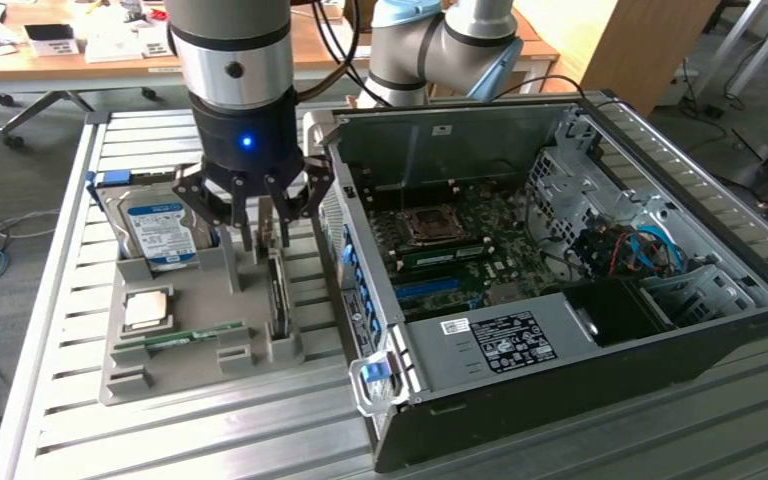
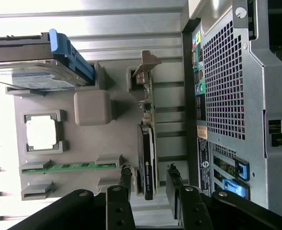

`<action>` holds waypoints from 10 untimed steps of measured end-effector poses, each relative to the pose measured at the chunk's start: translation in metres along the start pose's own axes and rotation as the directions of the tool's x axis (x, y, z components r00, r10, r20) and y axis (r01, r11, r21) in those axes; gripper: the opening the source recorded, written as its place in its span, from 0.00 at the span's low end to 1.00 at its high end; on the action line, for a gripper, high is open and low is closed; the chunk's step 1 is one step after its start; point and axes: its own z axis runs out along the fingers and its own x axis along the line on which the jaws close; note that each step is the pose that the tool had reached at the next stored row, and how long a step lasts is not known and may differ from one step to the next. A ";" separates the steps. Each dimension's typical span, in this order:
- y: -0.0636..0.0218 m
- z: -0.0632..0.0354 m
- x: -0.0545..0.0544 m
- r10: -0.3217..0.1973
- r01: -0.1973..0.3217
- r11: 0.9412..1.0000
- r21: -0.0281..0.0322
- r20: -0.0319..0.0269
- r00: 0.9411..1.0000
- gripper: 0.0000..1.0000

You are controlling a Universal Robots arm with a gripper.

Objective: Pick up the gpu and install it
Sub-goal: 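Pick up the gpu and move the gpu toward the slot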

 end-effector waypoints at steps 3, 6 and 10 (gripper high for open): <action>-0.0002 0.0025 0.000 0.000 0.000 1.000 0.000 0.000 1.000 0.43; -0.0003 0.0058 0.000 0.000 0.000 1.000 0.000 0.000 1.000 0.43; -0.0005 0.0090 0.000 0.000 0.000 1.000 0.000 0.000 1.000 0.43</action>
